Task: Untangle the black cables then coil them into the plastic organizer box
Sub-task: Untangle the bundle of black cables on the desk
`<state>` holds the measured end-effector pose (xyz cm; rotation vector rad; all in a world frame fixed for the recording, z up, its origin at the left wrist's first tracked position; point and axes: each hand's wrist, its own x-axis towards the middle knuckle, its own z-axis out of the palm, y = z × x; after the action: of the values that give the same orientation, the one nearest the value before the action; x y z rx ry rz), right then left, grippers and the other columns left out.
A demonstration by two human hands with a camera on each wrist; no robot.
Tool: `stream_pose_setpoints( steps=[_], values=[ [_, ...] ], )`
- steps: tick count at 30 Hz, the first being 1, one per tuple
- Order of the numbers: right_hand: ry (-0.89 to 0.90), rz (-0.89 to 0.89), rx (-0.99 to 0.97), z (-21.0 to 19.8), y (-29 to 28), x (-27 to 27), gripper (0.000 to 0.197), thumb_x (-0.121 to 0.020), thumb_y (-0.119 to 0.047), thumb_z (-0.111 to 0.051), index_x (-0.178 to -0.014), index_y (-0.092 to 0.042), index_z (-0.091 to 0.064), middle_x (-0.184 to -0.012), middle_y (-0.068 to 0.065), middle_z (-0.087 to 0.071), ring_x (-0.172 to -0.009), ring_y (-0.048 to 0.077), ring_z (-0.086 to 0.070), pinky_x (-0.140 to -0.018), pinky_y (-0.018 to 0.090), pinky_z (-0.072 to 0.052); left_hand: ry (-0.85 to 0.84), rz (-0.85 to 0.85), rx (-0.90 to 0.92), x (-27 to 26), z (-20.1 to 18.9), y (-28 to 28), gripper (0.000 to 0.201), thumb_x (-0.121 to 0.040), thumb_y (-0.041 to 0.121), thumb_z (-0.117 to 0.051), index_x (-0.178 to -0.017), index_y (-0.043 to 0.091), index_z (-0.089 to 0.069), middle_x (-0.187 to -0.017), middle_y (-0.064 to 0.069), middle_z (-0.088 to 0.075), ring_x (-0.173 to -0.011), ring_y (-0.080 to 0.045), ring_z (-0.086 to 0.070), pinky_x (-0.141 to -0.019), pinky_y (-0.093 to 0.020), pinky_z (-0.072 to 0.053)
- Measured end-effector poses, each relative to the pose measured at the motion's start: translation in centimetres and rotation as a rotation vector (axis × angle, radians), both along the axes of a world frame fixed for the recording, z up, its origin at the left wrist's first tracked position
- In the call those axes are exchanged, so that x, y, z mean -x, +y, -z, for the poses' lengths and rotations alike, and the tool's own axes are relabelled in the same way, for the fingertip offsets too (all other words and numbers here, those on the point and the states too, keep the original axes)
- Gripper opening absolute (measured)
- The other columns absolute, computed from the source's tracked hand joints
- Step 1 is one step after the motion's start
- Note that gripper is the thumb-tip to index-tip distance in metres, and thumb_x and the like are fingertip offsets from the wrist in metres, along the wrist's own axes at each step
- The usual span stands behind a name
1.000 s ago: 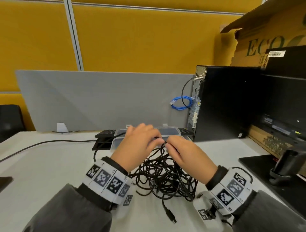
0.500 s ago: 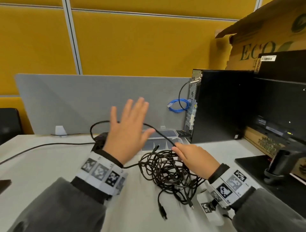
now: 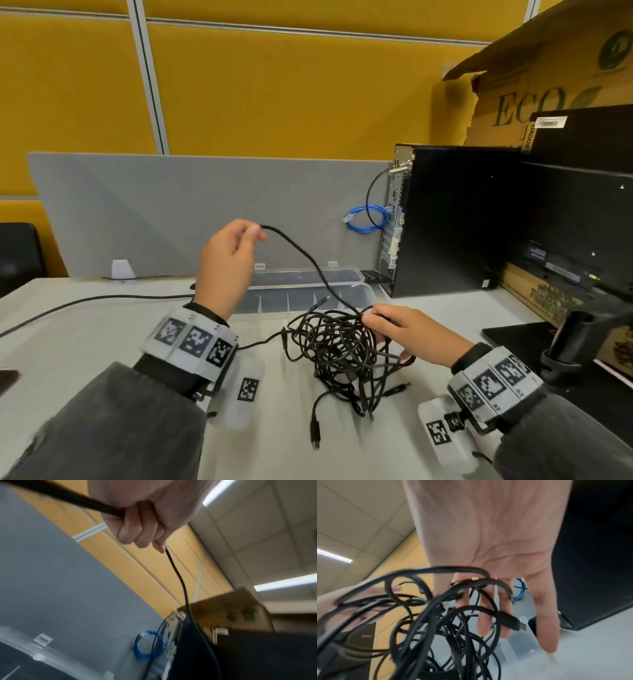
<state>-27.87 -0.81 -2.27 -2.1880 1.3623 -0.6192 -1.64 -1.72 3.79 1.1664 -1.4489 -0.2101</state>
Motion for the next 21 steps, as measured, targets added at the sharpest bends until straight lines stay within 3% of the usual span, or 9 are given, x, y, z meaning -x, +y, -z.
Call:
stream_pose_setpoints(
  steps=[2, 5, 9, 11, 13, 15, 17, 19, 21],
  values=[
    [-0.01, 0.026, -0.044, 0.5, -0.2, 0.6, 0.029, -0.096, -0.04, -0.04, -0.097, -0.021, -0.061, -0.075, -0.005, -0.058, -0.08, 0.019, -0.061, -0.058, 0.021, -0.051, 0.184, -0.04, 0.02, -1.4, -1.0, 0.0, 0.028, -0.094, 0.017, -0.043, -0.071, 0.026, -0.055, -0.055, 0.0, -0.033, -0.048, -0.015, -0.028, -0.051, -0.03, -0.025],
    [-0.117, 0.089, -0.134, 1.3, -0.3, 1.7, 0.027, -0.097, -0.035, -0.042, -0.1, -0.02, -0.064, -0.085, 0.009, -0.064, -0.08, 0.015, -0.061, -0.068, 0.039, -0.057, 0.227, -0.115, -0.014, -4.1, -2.5, 0.0, 0.025, -0.094, 0.018, -0.041, -0.076, 0.023, -0.057, -0.055, -0.003, -0.031, -0.041, -0.009, -0.033, -0.052, -0.03, -0.028],
    [-0.331, 0.076, -0.282, 2.0, -0.1, 2.4, 0.032, -0.093, -0.04, -0.046, -0.11, -0.019, -0.063, -0.104, 0.012, -0.066, -0.095, 0.02, -0.063, -0.074, 0.038, -0.055, -0.11, -0.254, -0.195, -6.7, -1.7, -0.7, 0.026, -0.096, 0.018, -0.039, -0.093, 0.013, -0.064, -0.057, -0.007, -0.042, -0.055, -0.024, -0.04, -0.059, -0.034, -0.033],
    [-0.438, 0.068, -0.328, 2.2, 0.0, 2.1, 0.035, -0.09, -0.041, -0.05, -0.109, -0.015, -0.063, -0.106, 0.008, -0.068, -0.097, 0.02, -0.062, -0.075, 0.034, -0.051, -0.335, -0.37, -0.337, -7.1, -0.3, -0.9, 0.03, -0.098, 0.019, -0.035, -0.105, 0.012, -0.063, -0.076, -0.015, -0.058, -0.073, -0.033, -0.051, -0.068, -0.037, -0.038],
    [-0.596, 0.086, -0.366, 2.2, -0.1, 1.5, 0.029, -0.092, -0.029, -0.051, -0.106, -0.006, -0.062, -0.103, 0.011, -0.068, -0.092, 0.019, -0.062, -0.071, 0.032, -0.053, -0.558, -0.461, -0.482, -6.7, 0.8, -0.7, 0.032, -0.098, 0.016, -0.033, -0.118, 0.017, -0.058, -0.101, -0.02, -0.063, -0.092, -0.037, -0.057, -0.074, -0.039, -0.042],
    [-0.749, 0.117, -0.387, 2.2, -0.3, 1.0, 0.023, -0.095, -0.019, -0.047, -0.103, -0.001, -0.06, -0.096, 0.012, -0.067, -0.085, 0.019, -0.064, -0.065, 0.028, -0.055, -0.749, -0.492, -0.557, -5.9, 1.6, -0.2, 0.036, -0.093, 0.01, -0.036, -0.122, 0.02, -0.055, -0.109, -0.016, -0.06, -0.099, -0.034, -0.056, -0.074, -0.038, -0.043],
    [-0.872, 0.138, -0.401, 2.0, -0.3, 0.5, 0.019, -0.096, -0.015, -0.045, -0.095, -0.004, -0.059, -0.083, 0.008, -0.067, -0.073, 0.015, -0.065, -0.06, 0.025, -0.055, -0.92, -0.48, -0.446, -4.6, 2.7, 0.4, 0.034, -0.093, 0.018, -0.043, -0.126, 0.021, -0.053, -0.119, -0.012, -0.052, -0.111, -0.032, -0.048, -0.085, -0.043, -0.042],
    [-0.967, 0.154, -0.412, 1.9, -0.4, 0.3, 0.018, -0.096, -0.018, -0.044, -0.088, -0.007, -0.055, -0.073, 0.005, -0.063, -0.062, 0.014, -0.062, -0.056, 0.023, -0.053, -0.953, -0.328, -0.315, -2.6, 3.6, 1.5, 0.04, -0.094, 0.036, -0.043, -0.132, 0.028, -0.047, -0.137, -0.004, -0.04, -0.13, -0.024, -0.033, -0.107, -0.05, -0.024],
    [-1.051, 0.189, -0.411, 1.7, -0.4, 0.1, 0.017, -0.095, -0.023, -0.046, -0.089, -0.008, -0.053, -0.074, 0.008, -0.06, -0.062, 0.015, -0.061, -0.058, 0.026, -0.053, -1.03, -0.116, -0.28, -0.2, 4.2, 2.7, 0.046, -0.094, 0.047, -0.039, -0.138, 0.034, -0.037, -0.148, 0.008, -0.026, -0.141, -0.012, -0.016, -0.113, -0.053, 0.004]
  ],
)
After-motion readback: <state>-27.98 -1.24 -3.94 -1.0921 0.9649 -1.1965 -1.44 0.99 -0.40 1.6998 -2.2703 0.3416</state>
